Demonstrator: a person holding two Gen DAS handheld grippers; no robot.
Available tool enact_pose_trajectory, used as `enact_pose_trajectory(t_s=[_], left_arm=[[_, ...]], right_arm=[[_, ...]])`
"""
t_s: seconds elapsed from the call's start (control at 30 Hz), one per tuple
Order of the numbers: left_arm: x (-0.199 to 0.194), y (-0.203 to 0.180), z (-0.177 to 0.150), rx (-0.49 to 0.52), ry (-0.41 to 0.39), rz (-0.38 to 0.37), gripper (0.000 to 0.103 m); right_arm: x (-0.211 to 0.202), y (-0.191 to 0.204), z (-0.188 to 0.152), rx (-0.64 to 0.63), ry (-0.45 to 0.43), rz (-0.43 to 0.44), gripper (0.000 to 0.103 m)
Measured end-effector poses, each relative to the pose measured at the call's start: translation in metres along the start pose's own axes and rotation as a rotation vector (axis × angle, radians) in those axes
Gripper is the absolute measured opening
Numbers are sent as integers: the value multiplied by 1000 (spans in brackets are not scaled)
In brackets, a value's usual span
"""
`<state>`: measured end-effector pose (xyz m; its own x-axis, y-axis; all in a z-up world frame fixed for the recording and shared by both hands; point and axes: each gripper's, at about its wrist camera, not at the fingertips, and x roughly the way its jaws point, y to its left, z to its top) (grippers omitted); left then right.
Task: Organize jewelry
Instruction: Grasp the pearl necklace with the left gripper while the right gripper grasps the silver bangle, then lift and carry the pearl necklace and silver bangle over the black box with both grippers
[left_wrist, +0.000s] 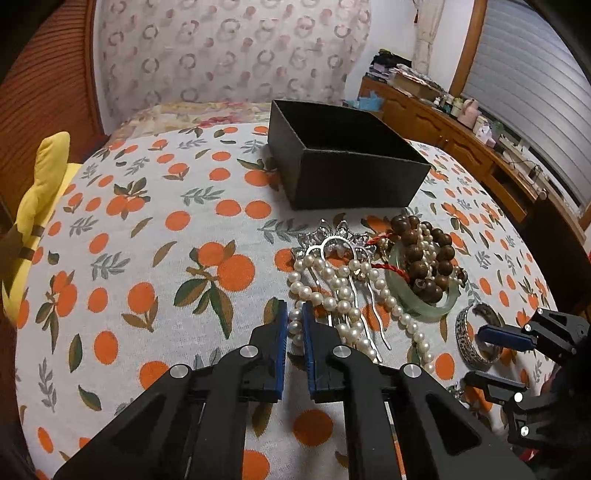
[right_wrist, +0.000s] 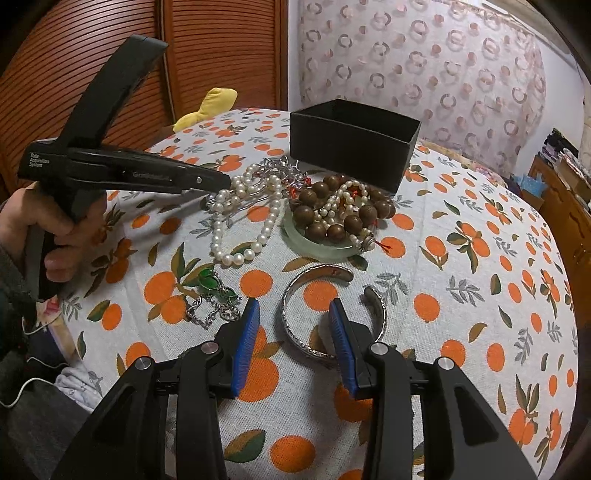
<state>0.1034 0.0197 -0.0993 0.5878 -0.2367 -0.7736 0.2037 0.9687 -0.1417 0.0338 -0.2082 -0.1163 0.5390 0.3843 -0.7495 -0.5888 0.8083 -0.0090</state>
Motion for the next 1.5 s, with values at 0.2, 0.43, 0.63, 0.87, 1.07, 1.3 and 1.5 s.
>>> enact_pose_trajectory(t_s=[0.2,0.43,0.63,0.87,1.07,1.3,1.5], left_arm=[[-12,-1,1,10,-25,-30,6],[-68,-12,16,22,-148,-69,6],[-95,-32,25,53,-208,-106,6],[-119,-41,34,64,-262,-129,6],[-147,-48,51,93,-326,-123,6],[-156,-47,67,98,-356,-96,6],[-158,-49,77,103,-373,-79,6]], right_arm=[[-2,-1,-1,-4,-4,3,25],[-4,-3,-3,-1,-9,4,10],[-4,-2,-4,-4,-13,13,7],[-4,-3,-3,0,-15,18,7],[-4,-4,-3,3,-15,21,7],[-7,-7,0,8,-28,13,6],[-14,-11,6,17,-57,27,6]])
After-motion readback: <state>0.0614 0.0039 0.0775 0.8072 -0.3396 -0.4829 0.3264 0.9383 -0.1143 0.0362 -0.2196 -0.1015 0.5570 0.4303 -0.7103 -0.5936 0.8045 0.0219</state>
